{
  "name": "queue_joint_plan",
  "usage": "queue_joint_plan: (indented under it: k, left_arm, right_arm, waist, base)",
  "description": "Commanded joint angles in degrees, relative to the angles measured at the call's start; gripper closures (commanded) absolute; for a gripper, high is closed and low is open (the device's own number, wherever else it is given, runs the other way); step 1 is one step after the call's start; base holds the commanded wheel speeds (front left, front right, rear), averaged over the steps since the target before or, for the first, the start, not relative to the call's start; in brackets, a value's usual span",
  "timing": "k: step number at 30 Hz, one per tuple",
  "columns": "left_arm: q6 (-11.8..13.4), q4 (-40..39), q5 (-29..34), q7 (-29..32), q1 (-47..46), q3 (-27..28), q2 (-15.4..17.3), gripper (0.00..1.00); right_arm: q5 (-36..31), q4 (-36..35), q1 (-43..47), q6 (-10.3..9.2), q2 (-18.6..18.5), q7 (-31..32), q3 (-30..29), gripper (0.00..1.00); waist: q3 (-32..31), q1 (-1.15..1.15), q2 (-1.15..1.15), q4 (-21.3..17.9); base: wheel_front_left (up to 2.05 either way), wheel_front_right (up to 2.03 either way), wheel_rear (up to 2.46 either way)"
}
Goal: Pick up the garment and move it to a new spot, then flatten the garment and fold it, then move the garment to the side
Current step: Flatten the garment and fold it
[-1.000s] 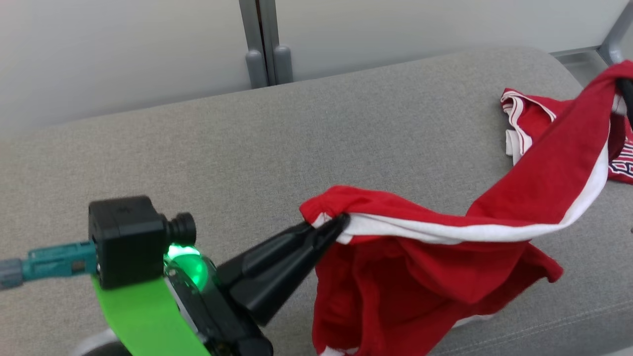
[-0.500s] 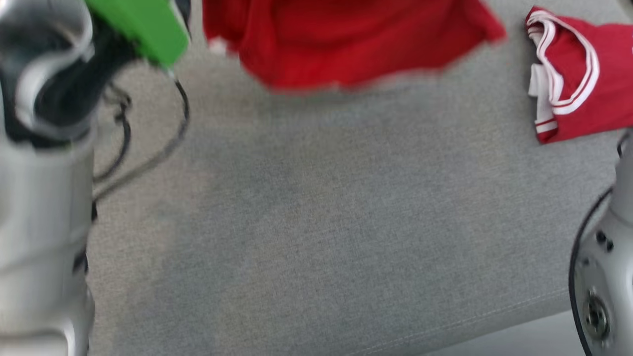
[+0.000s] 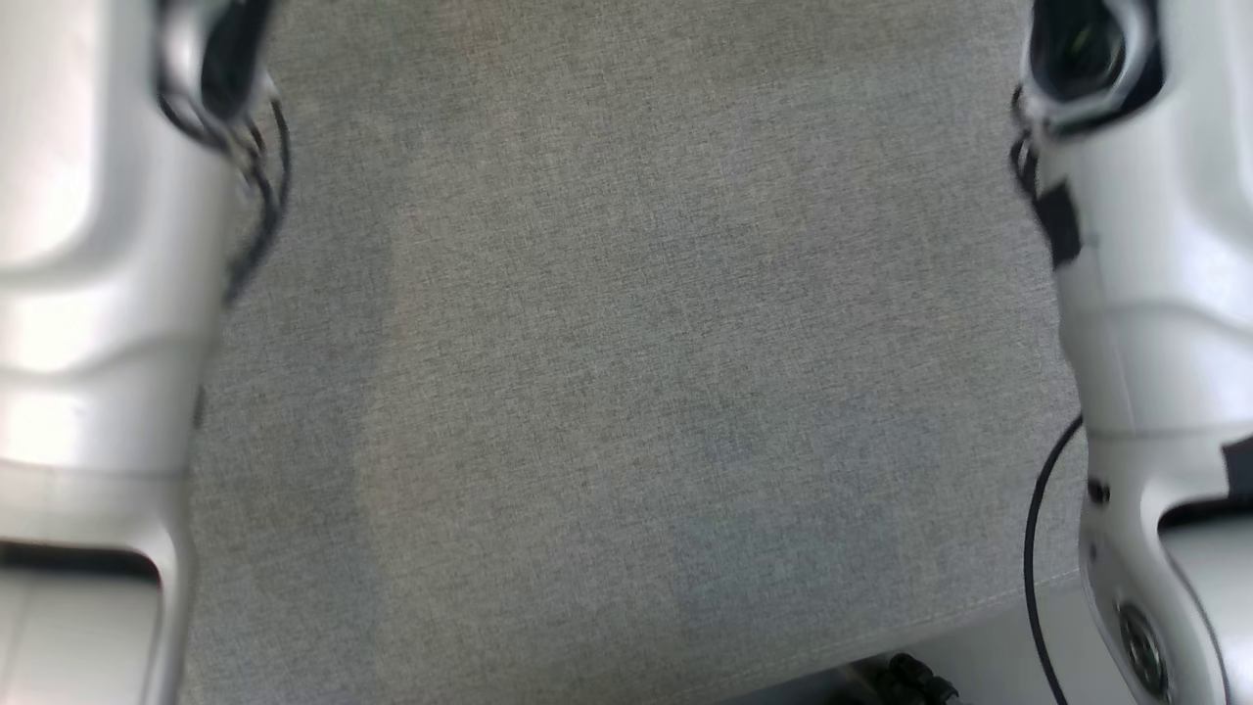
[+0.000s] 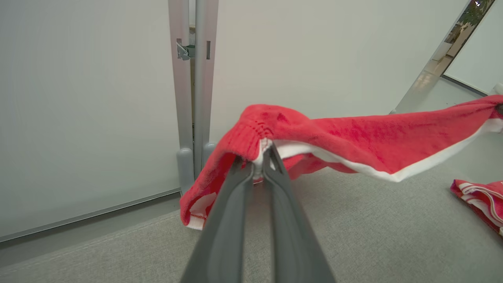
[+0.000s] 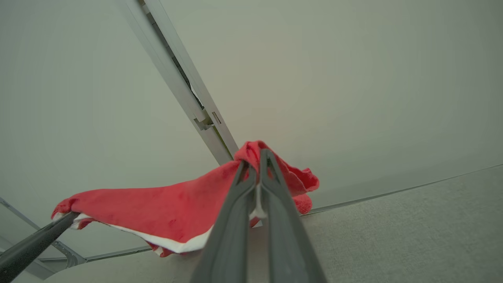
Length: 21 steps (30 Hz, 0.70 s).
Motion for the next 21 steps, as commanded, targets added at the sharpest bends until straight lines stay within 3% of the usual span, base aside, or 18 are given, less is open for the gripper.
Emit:
queue_joint_plan:
  k: [1,9,10,15,21]
  left_arm:
    - [-0.28,0.00,-0.43,-2.38,3.64,-0.74,0.11,1.00]
    - [-0.42,-9.68,-4.29,-8.59,29.73,-8.03,2.76,1.00]
    - [0.28,-13.48,-4.49,-8.94,36.57,-9.18,3.76,1.00]
    - [5.49,-24.56,-7.52,-8.57,54.56,-9.38,5.19,1.00]
    - [12.63,-39.33,-8.92,-7.83,71.81,-10.71,5.93,1.00]
  right_arm:
    - [1.65,-1.22,3.57,-0.01,-1.77,-1.38,1.27,1.00]
    - [9.79,-11.95,29.91,-0.01,-11.22,-4.08,5.92,1.00]
    - [10.87,-14.56,36.65,-0.01,-13.30,-3.76,5.35,1.00]
    - [12.38,-21.31,52.09,-0.02,-16.84,-1.46,3.21,1.00]
    - [13.31,-32.14,70.01,-0.04,-16.91,2.69,-2.03,1.00]
  waist:
    - [-1.04,-0.02,0.00,-0.08]
    - [-8.14,-0.02,0.00,1.09]
    - [-10.76,-0.02,0.00,1.36]
    - [-16.23,-0.02,0.00,1.79]
    - [-18.75,-0.02,0.00,3.07]
  base:
    - [0.00,0.00,0.00]
    - [0.00,0.00,0.00]
    - [0.00,0.00,0.00]
    - [0.00,0.00,0.00]
    - [0.00,0.00,0.00]
